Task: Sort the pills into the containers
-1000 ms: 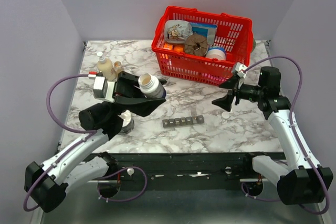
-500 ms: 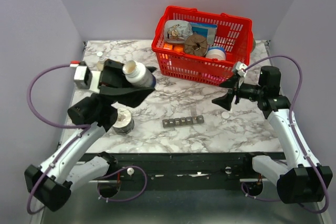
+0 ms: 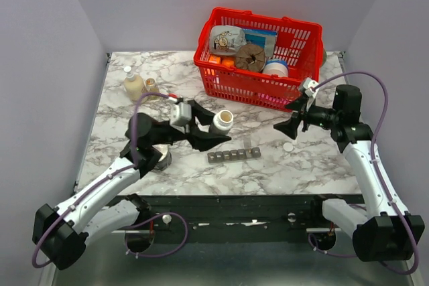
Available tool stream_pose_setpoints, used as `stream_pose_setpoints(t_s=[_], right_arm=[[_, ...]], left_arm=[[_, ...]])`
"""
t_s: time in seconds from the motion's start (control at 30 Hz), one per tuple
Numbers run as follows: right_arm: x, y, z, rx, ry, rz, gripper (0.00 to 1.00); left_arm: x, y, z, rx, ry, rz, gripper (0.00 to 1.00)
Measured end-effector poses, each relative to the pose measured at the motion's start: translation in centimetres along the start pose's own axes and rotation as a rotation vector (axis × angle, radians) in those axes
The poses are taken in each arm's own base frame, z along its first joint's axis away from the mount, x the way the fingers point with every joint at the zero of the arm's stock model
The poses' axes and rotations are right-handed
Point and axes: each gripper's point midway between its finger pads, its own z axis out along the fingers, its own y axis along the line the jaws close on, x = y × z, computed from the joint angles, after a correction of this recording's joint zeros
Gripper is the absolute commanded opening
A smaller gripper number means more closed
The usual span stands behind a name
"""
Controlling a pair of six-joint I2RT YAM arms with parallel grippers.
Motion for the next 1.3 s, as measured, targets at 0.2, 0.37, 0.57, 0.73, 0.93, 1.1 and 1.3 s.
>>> stream_pose_setpoints(t_s=[0.2,0.37,0.57,0.73,0.93,1.1,1.3], right_arm=[[0.5,-1.8,-1.4,0.104,0.025,-0.01,1.0],[1.9,-3.7,-2.6,0.197,0.073,0.015,1.0],[2.7,-4.3,-2.9,0.219,0.109,0.044,1.0],[3.7,-5.0,-3.4,0.252,0.143,0.073,1.0],[4.1,-7.1,-4.5,0.343,0.173,0.138,1.0],[4.8,-8.3,-5.1,0.403,0.198,0.19,1.0],[5.1,-8.8,-5.7,0.436,0.2,0.219,1.0]], left_arm=[[14.0,2.6,-2.7,-0.065,0.375,-0.102,0.0],[22.6,3.0,-5.2,-0.082,0.649,-0.177,0.0],[27.3,3.9,-6.4,-0.098,0.867,-0.202,0.0],[29.3,4.4,-6.6,-0.085,0.973,-0.177,0.0],[31.5,4.6,-6.5,-0.072,1.104,-0.183,0.0],[31.9,4.7,-5.7,-0.061,1.171,-0.162,0.0],[32.4,4.7,-5.7,-0.063,1.254,-0.165,0.0]])
